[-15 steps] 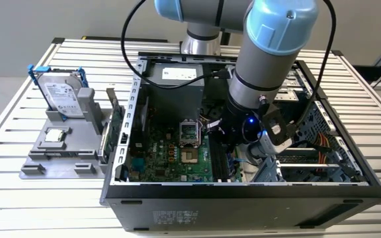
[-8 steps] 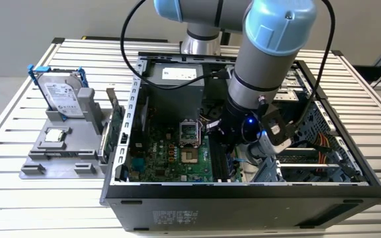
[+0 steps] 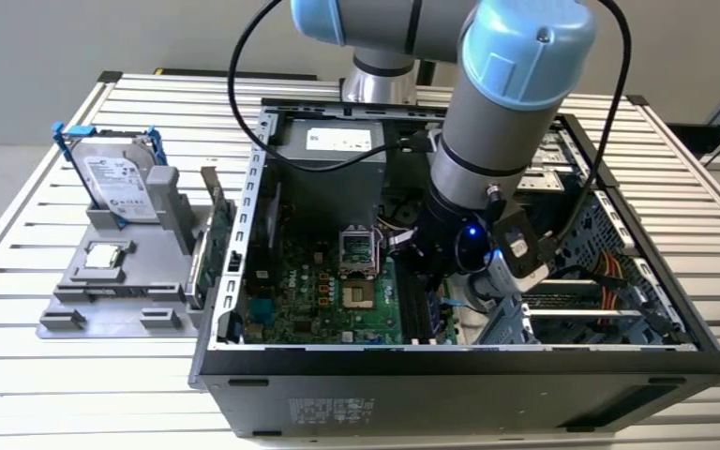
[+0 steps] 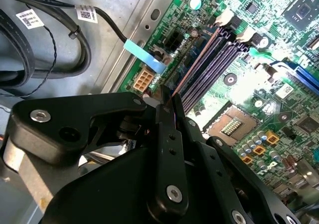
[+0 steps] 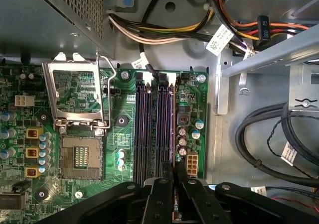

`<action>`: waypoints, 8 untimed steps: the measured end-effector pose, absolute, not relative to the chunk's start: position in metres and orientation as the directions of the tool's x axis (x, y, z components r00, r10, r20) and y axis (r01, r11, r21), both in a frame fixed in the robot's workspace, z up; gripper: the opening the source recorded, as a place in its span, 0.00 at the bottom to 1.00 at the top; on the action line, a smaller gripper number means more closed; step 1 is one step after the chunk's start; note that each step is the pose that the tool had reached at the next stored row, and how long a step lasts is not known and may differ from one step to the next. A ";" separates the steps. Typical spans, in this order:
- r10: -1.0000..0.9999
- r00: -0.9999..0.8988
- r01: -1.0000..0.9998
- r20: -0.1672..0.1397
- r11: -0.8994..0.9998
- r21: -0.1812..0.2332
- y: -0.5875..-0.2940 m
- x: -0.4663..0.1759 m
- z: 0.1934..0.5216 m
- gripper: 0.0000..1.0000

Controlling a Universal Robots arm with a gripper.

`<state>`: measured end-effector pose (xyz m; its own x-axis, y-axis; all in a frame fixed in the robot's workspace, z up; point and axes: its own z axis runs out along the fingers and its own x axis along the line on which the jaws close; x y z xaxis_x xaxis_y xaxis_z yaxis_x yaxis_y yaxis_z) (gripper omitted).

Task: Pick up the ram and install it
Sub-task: 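Insert the ram into the slot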

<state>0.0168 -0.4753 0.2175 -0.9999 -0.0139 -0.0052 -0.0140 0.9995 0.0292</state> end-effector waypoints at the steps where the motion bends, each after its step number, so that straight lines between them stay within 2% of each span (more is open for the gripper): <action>1: -0.014 -1.000 -0.014 -0.005 0.999 0.029 -0.476 0.017 0.217 0.00; 8: -0.013 -1.000 -0.013 -0.001 0.999 0.029 -0.477 0.017 0.217 0.00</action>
